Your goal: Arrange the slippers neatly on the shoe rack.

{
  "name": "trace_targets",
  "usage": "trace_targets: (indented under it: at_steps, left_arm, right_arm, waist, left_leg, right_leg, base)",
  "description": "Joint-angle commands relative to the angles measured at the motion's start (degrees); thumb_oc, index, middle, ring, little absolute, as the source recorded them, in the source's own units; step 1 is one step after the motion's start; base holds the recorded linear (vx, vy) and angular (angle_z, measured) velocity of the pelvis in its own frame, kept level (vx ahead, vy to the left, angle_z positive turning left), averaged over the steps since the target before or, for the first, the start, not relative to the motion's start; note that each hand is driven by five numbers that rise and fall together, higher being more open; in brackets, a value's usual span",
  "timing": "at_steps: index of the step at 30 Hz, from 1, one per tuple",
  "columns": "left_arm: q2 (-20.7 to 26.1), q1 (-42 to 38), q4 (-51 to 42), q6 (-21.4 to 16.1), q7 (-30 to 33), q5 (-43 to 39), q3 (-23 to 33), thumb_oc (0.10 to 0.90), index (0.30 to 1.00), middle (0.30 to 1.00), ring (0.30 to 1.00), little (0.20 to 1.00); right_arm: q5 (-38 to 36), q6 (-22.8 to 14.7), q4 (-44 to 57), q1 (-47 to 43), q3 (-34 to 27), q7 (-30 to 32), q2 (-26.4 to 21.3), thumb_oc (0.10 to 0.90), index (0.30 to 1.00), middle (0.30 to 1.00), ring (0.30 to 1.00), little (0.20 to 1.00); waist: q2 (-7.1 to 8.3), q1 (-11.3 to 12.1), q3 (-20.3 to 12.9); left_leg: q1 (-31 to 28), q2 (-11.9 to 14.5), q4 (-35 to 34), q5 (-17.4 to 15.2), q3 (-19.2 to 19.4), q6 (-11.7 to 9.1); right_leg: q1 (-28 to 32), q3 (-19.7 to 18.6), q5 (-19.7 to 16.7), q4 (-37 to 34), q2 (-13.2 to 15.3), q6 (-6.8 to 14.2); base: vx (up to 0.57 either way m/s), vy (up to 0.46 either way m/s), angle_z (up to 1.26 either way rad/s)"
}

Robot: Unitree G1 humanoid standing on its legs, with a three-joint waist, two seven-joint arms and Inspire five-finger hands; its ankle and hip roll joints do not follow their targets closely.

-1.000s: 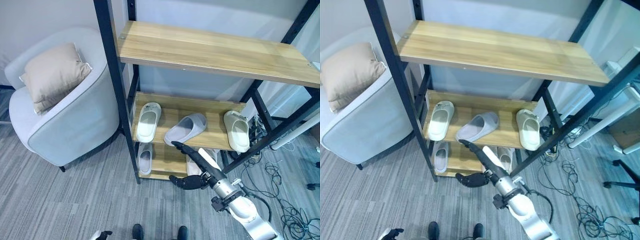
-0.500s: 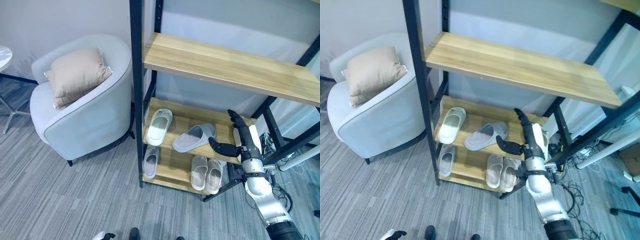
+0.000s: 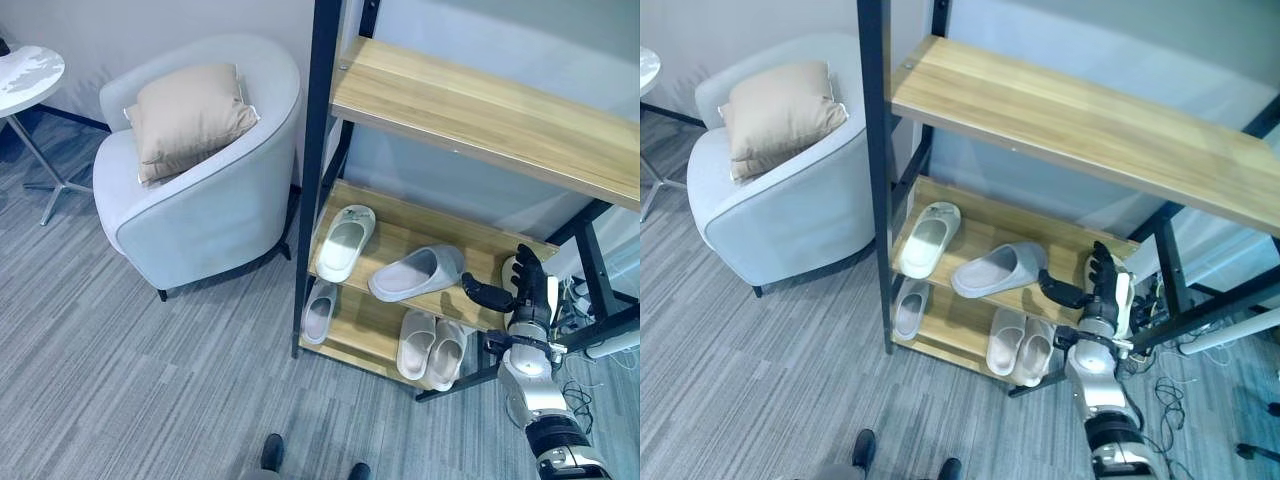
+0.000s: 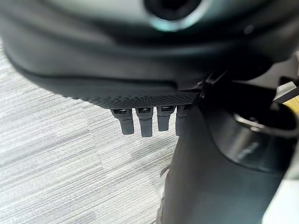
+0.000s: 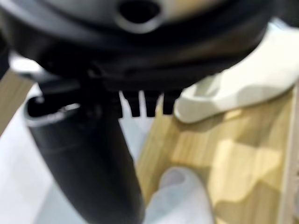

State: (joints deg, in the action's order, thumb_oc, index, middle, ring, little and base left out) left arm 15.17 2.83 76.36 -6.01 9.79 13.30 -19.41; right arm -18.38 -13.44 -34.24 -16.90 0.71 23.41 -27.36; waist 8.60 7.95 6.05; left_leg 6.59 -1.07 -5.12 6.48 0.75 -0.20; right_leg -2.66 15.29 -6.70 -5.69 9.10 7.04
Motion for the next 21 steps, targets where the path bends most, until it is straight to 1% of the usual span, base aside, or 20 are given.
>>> trace_targets:
  at_steps: [1, 5, 8, 9, 11, 21]
  left_arm:
    - [-2.43, -4.57, 3.49, -0.95, 1.29, -1.47, -1.48, 0.800, 0.900, 0.900, 0.900, 0.900]
    - [-2.18, -4.91, 3.20, -0.91, 1.65, -2.34, -1.12, 0.800, 0.900, 0.900, 0.900, 0.900]
    - [-2.12, -5.45, 2.72, -1.20, 1.86, -3.21, -1.77, 0.800, 0.900, 0.900, 0.900, 0.900]
    - [-2.13, -5.48, 2.72, -1.20, 1.86, -3.22, -1.76, 0.800, 0.900, 0.900, 0.900, 0.900]
    - [-2.18, -6.15, 2.42, -1.37, 1.99, -4.12, -2.56, 0.800, 0.900, 0.900, 0.900, 0.900]
    - [-1.85, -8.44, 2.80, -1.58, 2.13, -6.11, -3.34, 0.800, 0.900, 0.900, 0.900, 0.900]
  right_arm:
    - [-4.34, -7.62, 2.76, -10.33, -4.47, 1.19, -4.43, 0.800, 0.900, 0.900, 0.900, 0.900]
    - [-5.43, -7.41, 3.83, -11.02, -3.32, 0.65, -3.86, 0.800, 0.900, 0.900, 0.900, 0.900]
    - [-8.01, -6.93, -0.75, -12.62, -2.46, -0.16, -3.82, 0.800, 0.900, 0.900, 0.900, 0.900]
    - [-8.10, -6.99, -0.89, -12.73, -2.43, -0.23, -3.87, 0.800, 0.900, 0.900, 0.900, 0.900]
    - [-10.98, -6.61, -4.51, -15.19, -1.13, -1.40, -4.28, 0.800, 0.900, 0.900, 0.900, 0.900]
    - [-15.61, -5.47, -10.37, -21.19, 1.53, -3.47, -5.94, 0.800, 0.900, 0.900, 0.900, 0.900]
  waist:
    - [-2.12, 2.49, 1.54]
    - [-1.75, 2.66, 1.85]
    - [-1.16, 3.12, 2.19]
    - [-1.16, 3.10, 2.21]
    - [-0.75, 3.43, 2.95]
    - [-0.35, 4.02, 5.84]
  left_leg:
    - [-2.51, 1.13, 0.12, -7.13, -5.77, -0.29]
    - [-2.63, 1.22, 0.12, -7.12, -5.65, -0.33]
    - [-2.35, 1.32, 0.12, -7.01, -6.07, -0.36]
    - [-2.33, 1.32, 0.12, -7.00, -6.07, -0.36]
    - [-1.61, 1.25, 0.20, -6.73, -6.46, -0.44]
    - [1.92, 0.72, 0.62, -5.62, -7.80, -0.73]
  right_leg:
    - [2.04, -1.93, 5.46, 0.69, -1.17, 2.56]
    - [1.92, -2.23, 5.36, 0.69, -1.27, 2.48]
    - [1.73, -2.18, 5.35, 0.69, -1.37, 2.40]
    - [1.71, -2.17, 5.35, 0.69, -1.37, 2.40]
    - [1.25, -1.90, 5.09, 0.69, -1.36, 2.40]
    - [-1.44, -1.09, 4.08, 0.69, -1.06, 2.51]
  base:
    - [0.00, 0.000, 0.00]
    - [0.00, 0.000, 0.00]
    - [0.00, 0.000, 0.00]
    - [0.00, 0.000, 0.00]
    - [-0.02, -0.004, 0.01]
    - [-0.03, 0.004, 0.05]
